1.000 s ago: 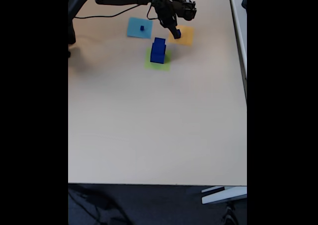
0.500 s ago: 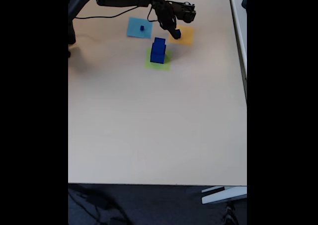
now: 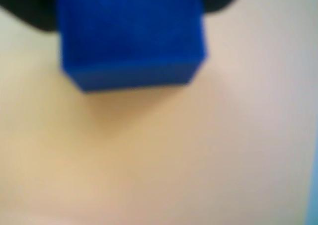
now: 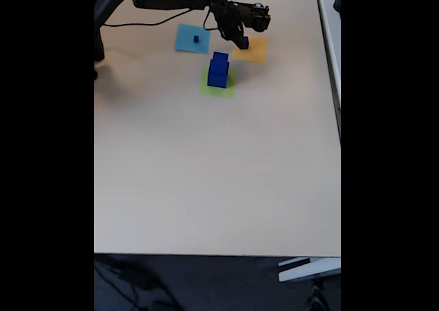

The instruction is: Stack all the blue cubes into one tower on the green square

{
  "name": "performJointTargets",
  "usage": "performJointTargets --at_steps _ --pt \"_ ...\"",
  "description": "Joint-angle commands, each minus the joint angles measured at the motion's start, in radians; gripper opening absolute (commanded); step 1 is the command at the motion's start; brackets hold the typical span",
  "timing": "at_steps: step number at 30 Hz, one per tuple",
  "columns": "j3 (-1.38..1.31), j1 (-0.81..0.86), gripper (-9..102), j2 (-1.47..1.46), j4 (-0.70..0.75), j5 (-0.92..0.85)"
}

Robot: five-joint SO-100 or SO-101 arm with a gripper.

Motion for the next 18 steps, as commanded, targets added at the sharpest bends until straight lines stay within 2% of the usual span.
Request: performJointTargets --at_steps 1,4,12,18 --pt "-0.023 0.002 5 0.054 -0.018 0.023" --pt "-0.015 -0.002 5 0.098 0.018 0.025" --pt "-0.291 0.029 5 0.123 0.334 -0.060" --pt "-0.370 0.060 4 0.172 0.423 -0.135"
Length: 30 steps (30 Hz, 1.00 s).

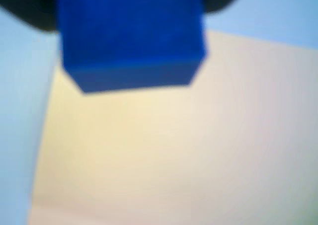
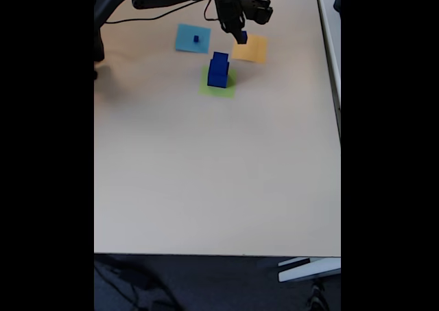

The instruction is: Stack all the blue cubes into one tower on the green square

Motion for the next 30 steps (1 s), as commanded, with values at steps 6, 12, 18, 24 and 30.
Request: performJointTargets --at_steps 6,12,18,24,30 --pt "-0.104 0.031 4 0.204 0.126 -0.052" --pt "-0.106 0.063 4 0.261 0.213 -0.071" --pt "-0.109 0.103 4 0.284 0.275 -0.071" --pt "-0.006 0.137 5 0.353 0.264 -0.077" --pt "0.124 0.160 5 0.431 0.233 -0.077"
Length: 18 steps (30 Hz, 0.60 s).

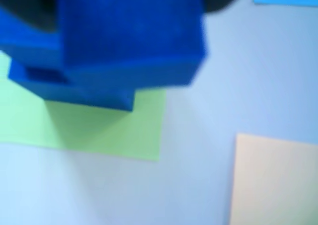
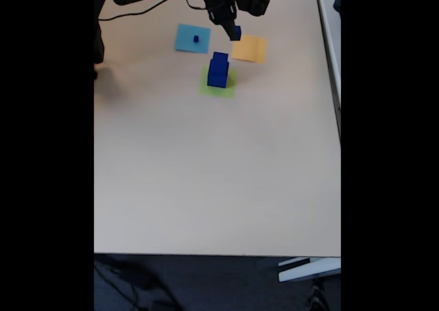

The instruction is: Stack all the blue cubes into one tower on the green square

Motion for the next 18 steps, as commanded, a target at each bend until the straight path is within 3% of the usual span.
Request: performJointTargets --at_steps 1,8,18 --pt "0.078 0.012 5 0.143 -0.060 -0.002" --pt "0.275 0.023 5 0.210 -0.175 0.021" --pt "0.314 0.035 5 0.233 -0.186 0.023"
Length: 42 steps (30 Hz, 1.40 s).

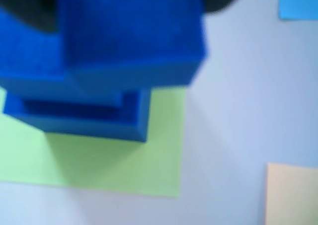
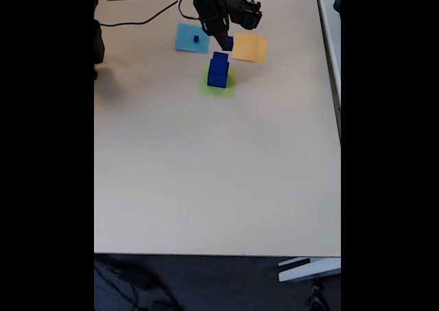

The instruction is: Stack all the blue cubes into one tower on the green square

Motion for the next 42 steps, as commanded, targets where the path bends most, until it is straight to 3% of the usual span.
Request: performJointTargets --at_steps 1,42 --pt "-0.009 0.015 5 0.106 -0.011 0.003" --pt "0.072 0.077 6 0.133 -0.018 0.028"
